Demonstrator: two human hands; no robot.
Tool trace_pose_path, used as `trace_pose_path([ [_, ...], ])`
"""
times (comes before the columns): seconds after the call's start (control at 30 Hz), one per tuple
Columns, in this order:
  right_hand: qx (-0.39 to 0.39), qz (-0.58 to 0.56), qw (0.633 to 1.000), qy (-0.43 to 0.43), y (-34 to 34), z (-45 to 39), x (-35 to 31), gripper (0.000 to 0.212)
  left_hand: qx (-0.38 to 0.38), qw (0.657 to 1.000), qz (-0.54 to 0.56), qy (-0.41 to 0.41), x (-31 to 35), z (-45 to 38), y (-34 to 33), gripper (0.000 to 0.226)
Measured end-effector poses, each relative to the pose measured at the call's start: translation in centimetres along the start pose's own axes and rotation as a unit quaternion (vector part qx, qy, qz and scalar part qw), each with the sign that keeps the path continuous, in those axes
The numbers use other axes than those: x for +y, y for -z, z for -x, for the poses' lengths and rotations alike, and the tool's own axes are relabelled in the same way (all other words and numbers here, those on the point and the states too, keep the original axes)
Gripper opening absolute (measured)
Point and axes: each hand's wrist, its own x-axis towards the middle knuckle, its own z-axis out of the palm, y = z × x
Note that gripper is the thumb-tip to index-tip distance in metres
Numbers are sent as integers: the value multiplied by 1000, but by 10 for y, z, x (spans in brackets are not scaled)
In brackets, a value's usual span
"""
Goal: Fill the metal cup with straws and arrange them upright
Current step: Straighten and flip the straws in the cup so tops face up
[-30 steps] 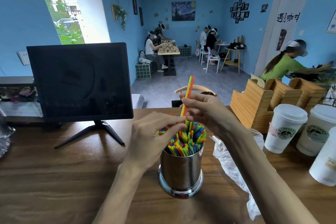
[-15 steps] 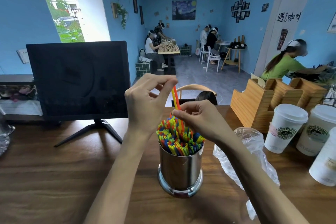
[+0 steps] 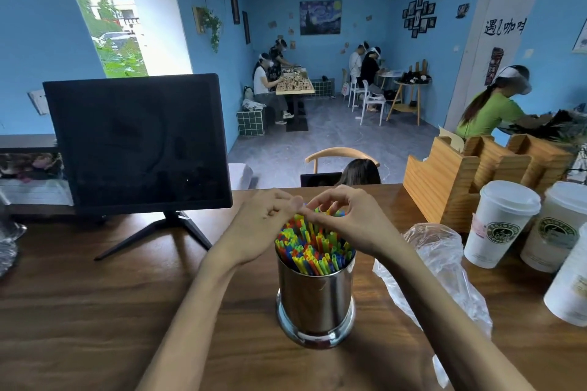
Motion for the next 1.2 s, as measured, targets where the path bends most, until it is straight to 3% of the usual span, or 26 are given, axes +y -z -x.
trace_pose_path([
  [0.13, 15, 17, 1000, 6, -2, 0, 5, 12, 124, 992, -1, 28, -15, 2, 2, 14],
  [0.27, 27, 17, 999, 8, -3, 0, 10, 4, 74, 996, 18, 54, -28, 5, 2, 11],
  [0.47, 30, 8, 1000, 5, -3, 1, 13, 5, 75, 994, 32, 69, -22, 1, 3, 8],
  [0.77, 20, 1, 1000, -2, 2, 3, 15, 12, 127, 990, -61, -3, -11, 4, 4, 25],
  [0.9, 21, 0, 1000, -1, 3, 3, 14, 10, 149, 987, -53, -40, -3, 2, 8, 25],
  [1.1, 39, 14, 999, 9, 2, -1, 15, 10, 139, 990, -10, -10, -10, 0, 4, 17],
  [1.2, 41, 52, 997, 30, -2, -9, 17, 20, 135, 991, -7, -9, -13, 5, 0, 12],
])
